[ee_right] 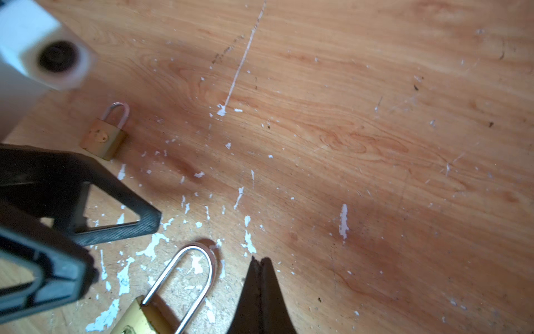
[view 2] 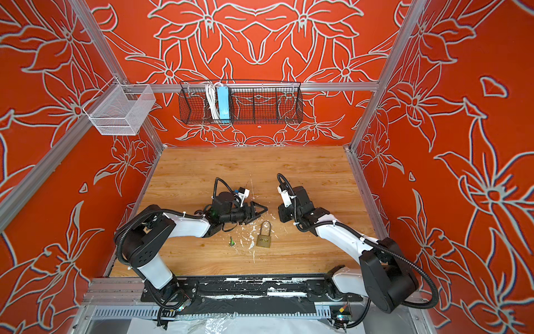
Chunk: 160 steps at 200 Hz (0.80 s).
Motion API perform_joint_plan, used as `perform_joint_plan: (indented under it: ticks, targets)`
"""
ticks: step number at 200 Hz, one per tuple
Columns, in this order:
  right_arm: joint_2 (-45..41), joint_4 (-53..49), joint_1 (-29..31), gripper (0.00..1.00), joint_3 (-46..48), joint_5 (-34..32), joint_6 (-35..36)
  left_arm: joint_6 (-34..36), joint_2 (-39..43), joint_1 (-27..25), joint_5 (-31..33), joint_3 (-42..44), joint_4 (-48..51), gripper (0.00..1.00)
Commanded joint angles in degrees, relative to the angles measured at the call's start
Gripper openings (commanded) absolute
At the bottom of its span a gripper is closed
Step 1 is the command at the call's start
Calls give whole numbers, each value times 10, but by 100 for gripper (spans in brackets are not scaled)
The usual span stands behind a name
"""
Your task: Unlock with the key
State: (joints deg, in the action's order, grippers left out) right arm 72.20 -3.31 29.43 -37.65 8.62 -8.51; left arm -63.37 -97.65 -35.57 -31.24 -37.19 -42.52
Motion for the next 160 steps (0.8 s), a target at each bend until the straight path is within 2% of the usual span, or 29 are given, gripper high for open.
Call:
perform_joint_plan:
  ticks: [1,19,35,65,91,120,160]
  targets:
    - [-21,36,14,0,16,16,16,-80,21,3,20,6,-9,86]
    - [-34,45,19,0,22,12,17,-124,18,3,21,-15,36,87]
    - [-44,58,21,0,34,2,18,-181,8,1,16,-18,1,88]
    - [-62,80,22,0,50,4,19,-321,-19,-21,67,-15,-53,88]
    - [-75,81,22,0,55,1,23,-405,-44,-58,118,-20,-82,89]
    - [-89,88,22,0,63,1,23,-437,-67,-93,164,-35,-126,89]
    - [-98,96,23,0,70,10,19,-487,-97,-116,216,-62,-152,89]
